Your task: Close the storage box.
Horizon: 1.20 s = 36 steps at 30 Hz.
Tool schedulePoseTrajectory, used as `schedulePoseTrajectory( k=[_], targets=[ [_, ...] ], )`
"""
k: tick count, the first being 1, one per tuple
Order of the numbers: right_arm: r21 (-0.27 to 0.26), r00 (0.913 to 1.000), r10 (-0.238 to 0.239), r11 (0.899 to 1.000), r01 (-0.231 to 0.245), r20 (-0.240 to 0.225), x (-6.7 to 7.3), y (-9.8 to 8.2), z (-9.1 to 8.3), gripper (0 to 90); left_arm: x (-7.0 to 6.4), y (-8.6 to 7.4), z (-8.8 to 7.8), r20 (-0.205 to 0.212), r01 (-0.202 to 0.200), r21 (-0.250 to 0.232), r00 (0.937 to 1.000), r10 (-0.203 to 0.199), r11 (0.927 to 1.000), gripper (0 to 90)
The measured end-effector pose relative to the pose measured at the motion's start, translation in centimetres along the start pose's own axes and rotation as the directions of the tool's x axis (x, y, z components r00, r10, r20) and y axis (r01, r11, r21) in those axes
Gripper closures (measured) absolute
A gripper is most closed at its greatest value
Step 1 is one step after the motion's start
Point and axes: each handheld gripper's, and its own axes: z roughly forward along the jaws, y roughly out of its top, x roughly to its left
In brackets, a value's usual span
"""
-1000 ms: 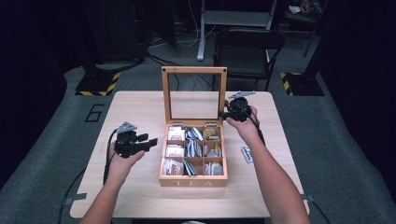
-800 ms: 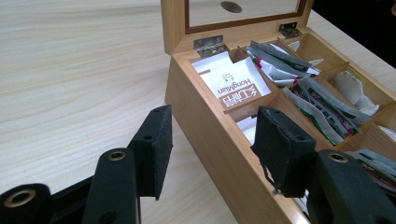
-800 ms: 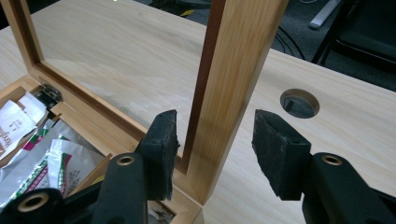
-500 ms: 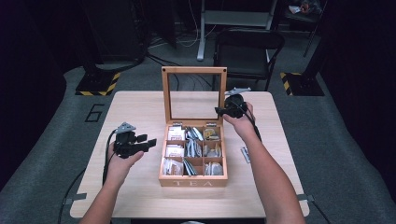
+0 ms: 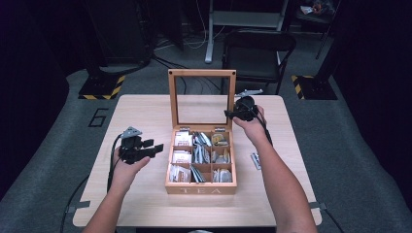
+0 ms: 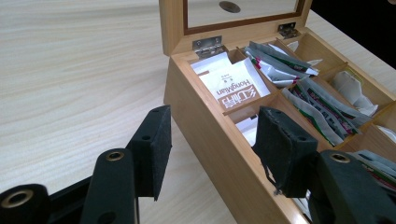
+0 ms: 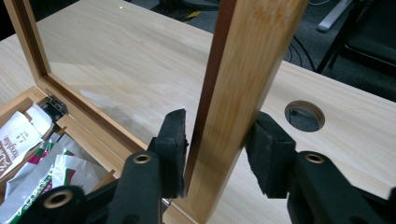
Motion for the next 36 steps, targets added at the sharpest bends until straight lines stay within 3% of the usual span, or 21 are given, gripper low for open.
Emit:
schedulePoseTrajectory(
  k=[7,11,16,24,26,36],
  targets=[
    [-0.017,0.9987,0.033,0.999,-0.034,-0.040,-0.4,-0.3,-0.6,64.5,0.1,0.8,0.3,-0.008,-0.015,0.000,0.9999,0.015,0.9999,45.5],
    [-0.013,0.9989,0.026,1.000,-0.026,-0.038,-0.2,-0.3,-0.9,64.9,0.4,1.3,0.5,0.004,0.024,-0.015,0.9997,-0.023,0.9996,44.8],
    [-0.010,0.9989,0.006,1.000,-0.006,-0.046,-0.1,-0.4,-1.4,65.5,0.6,2.1,0.9,0.002,0.023,-0.010,0.9997,-0.023,0.9997,44.8],
    [-0.063,0.9986,-0.022,0.998,0.019,-0.049,0.5,-1.3,-2.1,65.8,-0.1,4.4,0.6,-0.007,-0.018,-0.026,0.9998,0.018,0.9995,44.7],
    [-0.065,0.9985,-0.024,0.998,0.021,-0.049,0.6,-1.4,-2.2,65.7,-0.3,5.4,0.7,-0.011,-0.050,-0.032,0.9987,0.050,0.9982,45.4],
    [-0.081,0.9977,-0.048,0.996,0.045,-0.047,0.9,-1.8,-2.5,65.6,0.1,8.2,1.7,-0.009,-0.079,-0.037,0.9968,0.079,0.9962,45.9]
  ],
)
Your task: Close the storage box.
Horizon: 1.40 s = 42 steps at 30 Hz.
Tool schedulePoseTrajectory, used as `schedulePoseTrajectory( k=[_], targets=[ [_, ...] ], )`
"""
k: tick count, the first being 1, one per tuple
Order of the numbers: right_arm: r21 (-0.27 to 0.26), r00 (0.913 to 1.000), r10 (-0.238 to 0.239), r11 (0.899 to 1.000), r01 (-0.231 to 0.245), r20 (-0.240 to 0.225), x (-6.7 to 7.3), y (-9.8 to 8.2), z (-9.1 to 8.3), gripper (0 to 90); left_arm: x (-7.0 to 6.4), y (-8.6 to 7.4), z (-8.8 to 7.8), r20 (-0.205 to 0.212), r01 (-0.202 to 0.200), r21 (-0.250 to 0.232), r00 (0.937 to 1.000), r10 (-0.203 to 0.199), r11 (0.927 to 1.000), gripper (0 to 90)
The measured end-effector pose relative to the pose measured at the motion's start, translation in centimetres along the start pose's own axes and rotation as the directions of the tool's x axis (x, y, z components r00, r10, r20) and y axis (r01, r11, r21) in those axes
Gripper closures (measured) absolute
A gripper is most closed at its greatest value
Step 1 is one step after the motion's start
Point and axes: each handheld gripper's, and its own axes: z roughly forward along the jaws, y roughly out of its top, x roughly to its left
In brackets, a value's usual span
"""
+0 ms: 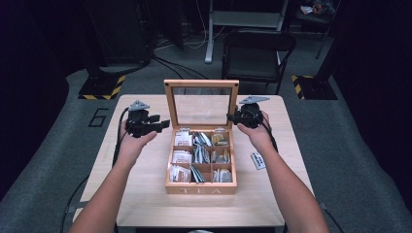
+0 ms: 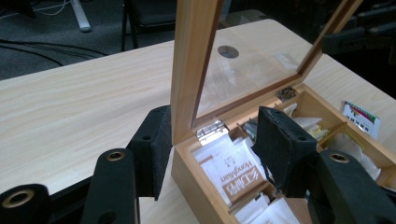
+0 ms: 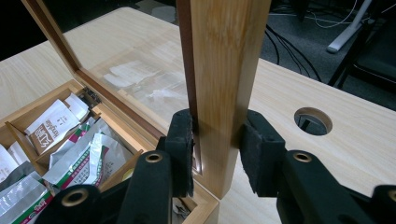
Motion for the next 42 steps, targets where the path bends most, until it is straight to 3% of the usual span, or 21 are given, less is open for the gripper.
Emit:
schedulePoseTrajectory(
  k=[3,10,19,23,25,31,42],
  targets=[
    [-0.005,1.0000,-0.006,1.000,0.006,0.004,0.1,-0.1,0.0,65.5,0.2,0.5,0.4,-0.008,-0.011,0.013,0.9999,0.011,0.9999,44.9],
    [-0.012,0.9998,-0.018,1.000,0.018,0.008,0.2,-0.3,-0.2,65.4,0.6,1.5,1.2,-0.023,-0.035,-0.008,0.9991,0.035,0.9994,44.9],
    [-0.021,0.9997,-0.024,0.999,0.024,0.008,0.4,-0.5,-0.3,65.2,0.2,2.8,1.9,-0.022,-0.066,-0.032,0.9976,0.066,0.9973,49.4],
    [-0.025,0.9995,-0.030,0.999,0.030,0.008,0.4,-0.6,-0.4,65.2,0.0,3.3,2.1,-0.018,-0.076,-0.033,0.9970,0.075,0.9966,55.7],
    [-0.027,0.9994,-0.033,0.999,0.033,0.008,0.4,-0.6,-0.4,65.1,-0.1,3.4,2.3,-0.008,-0.068,-0.025,0.9977,0.067,0.9974,56.2],
    [-0.030,0.9989,-0.045,0.999,0.046,0.007,0.5,-0.7,-0.5,65.0,-0.4,3.6,2.5,-0.038,-0.079,-0.017,0.9962,0.078,0.9967,62.6],
    [-0.032,0.9990,-0.040,0.999,0.041,0.020,0.6,-0.8,-1.0,61.3,-0.5,3.4,2.4,-0.045,-0.086,-0.025,0.9954,0.085,0.9960,63.5]
  ],
)
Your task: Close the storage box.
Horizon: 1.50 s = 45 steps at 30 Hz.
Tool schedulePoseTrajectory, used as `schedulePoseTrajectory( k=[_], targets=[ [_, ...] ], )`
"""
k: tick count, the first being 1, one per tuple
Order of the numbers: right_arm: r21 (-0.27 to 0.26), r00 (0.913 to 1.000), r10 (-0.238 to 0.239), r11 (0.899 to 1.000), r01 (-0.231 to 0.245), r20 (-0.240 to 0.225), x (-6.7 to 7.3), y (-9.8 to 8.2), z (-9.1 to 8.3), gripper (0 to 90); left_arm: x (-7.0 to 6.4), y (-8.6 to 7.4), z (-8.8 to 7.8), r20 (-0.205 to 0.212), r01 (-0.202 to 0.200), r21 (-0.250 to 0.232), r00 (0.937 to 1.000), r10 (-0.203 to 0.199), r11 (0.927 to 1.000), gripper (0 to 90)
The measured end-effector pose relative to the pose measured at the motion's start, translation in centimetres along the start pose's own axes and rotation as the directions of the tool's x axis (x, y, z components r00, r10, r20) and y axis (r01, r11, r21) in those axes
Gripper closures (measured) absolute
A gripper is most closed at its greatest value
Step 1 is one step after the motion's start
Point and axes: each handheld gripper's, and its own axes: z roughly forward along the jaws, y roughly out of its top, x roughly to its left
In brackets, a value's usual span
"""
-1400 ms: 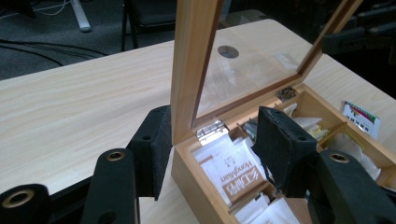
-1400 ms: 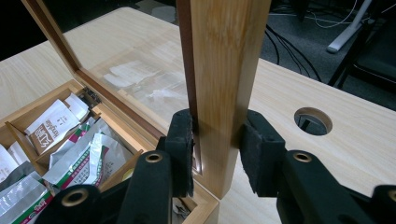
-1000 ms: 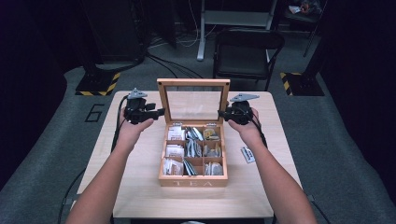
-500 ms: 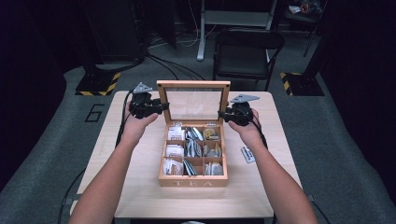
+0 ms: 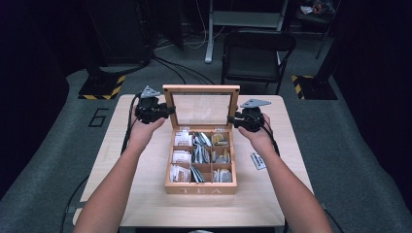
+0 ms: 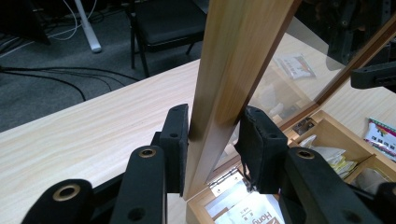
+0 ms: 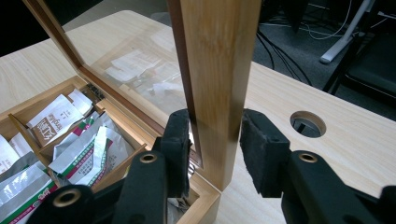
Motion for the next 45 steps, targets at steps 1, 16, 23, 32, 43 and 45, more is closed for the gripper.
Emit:
schedulePoseTrajectory(
  k=[1,16,23,32,43,45],
  targets=[
    [0.000,1.0000,0.001,1.000,-0.001,0.006,0.0,0.0,-0.2,60.2,0.0,0.0,0.0,0.002,0.003,-0.001,1.0000,-0.003,1.0000,63.5],
    [-0.041,0.9998,-0.015,0.999,0.016,0.014,1.2,1.1,-2.6,53.0,-0.2,-0.6,-0.6,0.028,0.007,-0.002,0.9996,-0.007,1.0000,62.6],
    [-0.068,0.9990,-0.042,0.997,0.043,0.015,2.1,1.7,-3.7,52.9,-0.3,-1.0,-0.9,0.043,0.010,-0.005,0.9990,-0.010,0.9999,61.8],
    [-0.082,0.9990,-0.044,0.996,0.044,0.009,2.6,2.6,-4.9,52.8,-0.5,-1.3,-1.3,0.051,0.006,0.000,0.9987,-0.006,1.0000,61.3],
    [-0.105,0.9982,-0.059,0.993,0.057,-0.010,2.9,3.4,-6.3,58.0,-0.8,-1.8,-1.7,0.061,0.002,0.005,0.9981,-0.003,1.0000,60.8],
    [-0.110,0.9979,-0.062,0.992,0.059,-0.019,2.8,3.4,-6.5,58.0,-0.8,-1.9,-1.7,0.062,0.001,0.006,0.9981,-0.002,1.0000,60.8]
  ],
)
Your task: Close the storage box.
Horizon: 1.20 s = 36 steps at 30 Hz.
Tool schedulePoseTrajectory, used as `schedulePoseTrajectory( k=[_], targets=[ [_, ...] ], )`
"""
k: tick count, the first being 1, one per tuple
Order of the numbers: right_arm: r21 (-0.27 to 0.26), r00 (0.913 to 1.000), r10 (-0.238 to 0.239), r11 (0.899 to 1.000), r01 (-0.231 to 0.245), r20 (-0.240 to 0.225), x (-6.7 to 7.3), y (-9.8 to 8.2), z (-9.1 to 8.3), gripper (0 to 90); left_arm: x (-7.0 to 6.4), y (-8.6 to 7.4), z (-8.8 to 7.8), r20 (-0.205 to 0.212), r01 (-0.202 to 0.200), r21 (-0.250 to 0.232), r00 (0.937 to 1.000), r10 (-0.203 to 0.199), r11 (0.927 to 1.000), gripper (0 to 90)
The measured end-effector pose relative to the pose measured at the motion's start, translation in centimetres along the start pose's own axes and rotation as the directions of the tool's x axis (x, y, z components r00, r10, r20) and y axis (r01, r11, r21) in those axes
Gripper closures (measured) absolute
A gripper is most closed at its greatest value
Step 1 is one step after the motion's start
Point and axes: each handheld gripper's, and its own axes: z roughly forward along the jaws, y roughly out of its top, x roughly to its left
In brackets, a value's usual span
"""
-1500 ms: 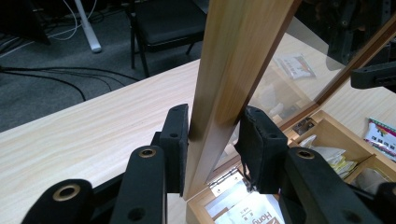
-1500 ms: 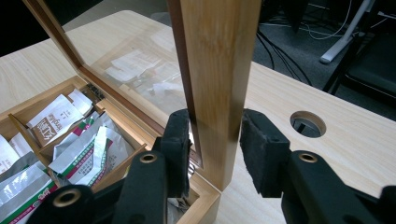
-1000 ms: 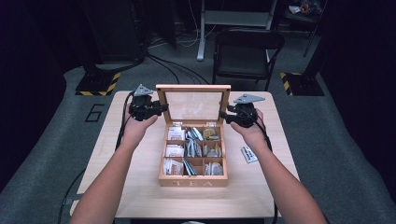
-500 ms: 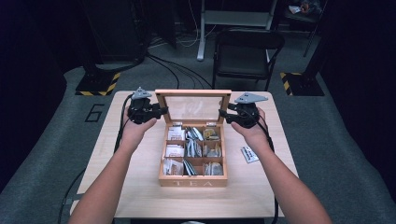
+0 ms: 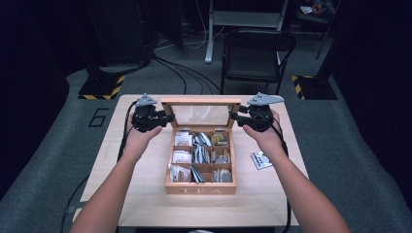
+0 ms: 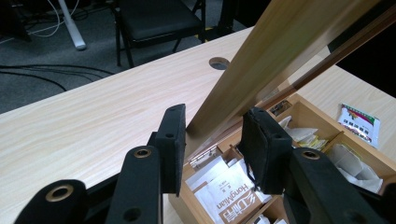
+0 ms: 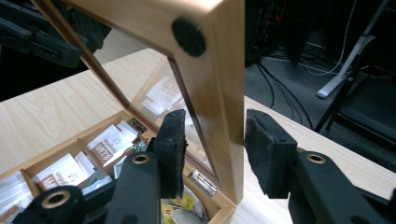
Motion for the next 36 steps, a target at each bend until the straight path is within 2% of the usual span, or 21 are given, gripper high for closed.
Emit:
schedulePoseTrajectory(
  k=[12,13,18,19,22,31,36],
  targets=[
    [0.024,0.9997,-0.011,1.000,0.011,-0.024,0.5,0.4,-0.7,60.6,-0.3,-0.4,-0.4,0.012,-0.019,0.014,0.9998,0.018,0.9997,60.2],
    [0.026,0.9992,-0.025,0.999,0.026,-0.030,0.5,0.3,-0.8,60.6,-0.3,-0.5,-0.5,0.019,-0.021,0.018,0.9996,0.021,0.9996,59.9],
    [0.037,0.9987,-0.038,0.999,0.039,-0.035,0.9,0.1,-1.1,60.1,-0.4,-0.7,-0.7,0.030,-0.029,0.027,0.9991,0.028,0.9992,59.5],
    [0.039,0.9983,-0.044,0.998,0.046,-0.037,1.0,0.0,-1.2,60.0,-0.5,-0.8,-0.9,0.031,-0.047,0.029,0.9985,0.046,0.9985,59.5],
    [0.039,0.9975,-0.061,0.997,0.062,-0.038,1.2,-0.2,-1.3,59.8,-0.6,-0.9,-1.3,0.046,-0.047,0.021,0.9979,0.046,0.9987,59.0],
    [0.032,0.9964,-0.074,0.997,0.075,-0.041,1.8,-0.9,-1.8,58.5,-1.4,-0.6,-3.4,0.069,-0.080,-0.010,0.9944,0.080,0.9968,55.9],
    [0.032,0.9956,-0.084,0.996,0.086,-0.041,2.2,-1.2,-2.0,58.1,-2.3,-0.2,-4.5,0.077,-0.115,-0.025,0.9901,0.117,0.9930,55.2]
  ],
)
